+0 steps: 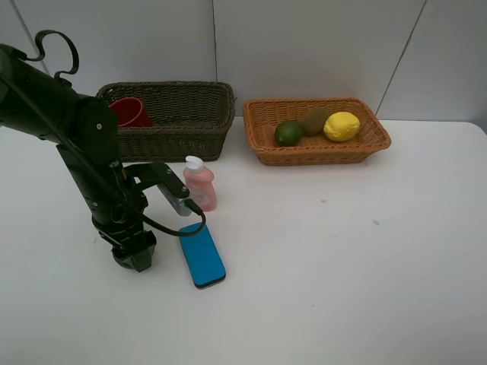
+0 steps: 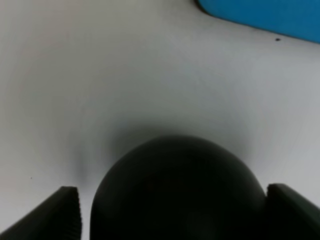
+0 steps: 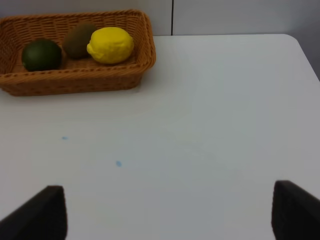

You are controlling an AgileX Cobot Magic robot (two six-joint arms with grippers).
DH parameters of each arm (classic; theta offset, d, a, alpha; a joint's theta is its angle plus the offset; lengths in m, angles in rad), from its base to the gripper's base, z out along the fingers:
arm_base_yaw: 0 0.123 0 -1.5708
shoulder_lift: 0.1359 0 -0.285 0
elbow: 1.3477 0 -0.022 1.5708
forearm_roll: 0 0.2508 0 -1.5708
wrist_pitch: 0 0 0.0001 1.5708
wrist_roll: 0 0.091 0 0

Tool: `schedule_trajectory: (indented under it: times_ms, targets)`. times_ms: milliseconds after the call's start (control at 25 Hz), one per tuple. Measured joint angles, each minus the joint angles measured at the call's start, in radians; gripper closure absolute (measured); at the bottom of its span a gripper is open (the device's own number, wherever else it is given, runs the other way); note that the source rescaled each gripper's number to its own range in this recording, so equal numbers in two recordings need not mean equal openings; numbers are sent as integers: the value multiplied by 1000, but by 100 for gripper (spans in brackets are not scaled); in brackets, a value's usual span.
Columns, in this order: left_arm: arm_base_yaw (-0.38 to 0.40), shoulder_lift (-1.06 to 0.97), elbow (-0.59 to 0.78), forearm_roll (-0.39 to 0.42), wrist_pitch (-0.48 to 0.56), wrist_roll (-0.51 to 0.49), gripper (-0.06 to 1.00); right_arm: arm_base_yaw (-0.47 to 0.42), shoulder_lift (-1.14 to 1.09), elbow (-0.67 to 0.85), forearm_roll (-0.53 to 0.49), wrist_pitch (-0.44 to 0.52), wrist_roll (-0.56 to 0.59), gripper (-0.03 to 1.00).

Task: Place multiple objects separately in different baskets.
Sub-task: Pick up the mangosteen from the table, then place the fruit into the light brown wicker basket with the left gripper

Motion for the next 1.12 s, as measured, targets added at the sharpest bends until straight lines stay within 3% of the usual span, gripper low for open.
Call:
schedule_trajectory:
  times_ms: [720, 920, 1120]
  targets:
    - [0, -3, -17, -1, 53, 9, 13, 0, 0, 0, 0, 0, 0, 10]
    - [0, -60, -122, -1, 145, 9, 13, 0, 0, 0, 0, 0, 0, 10]
    - [0, -86, -328, 2, 282, 7, 13, 0, 0, 0, 0, 0, 0, 10]
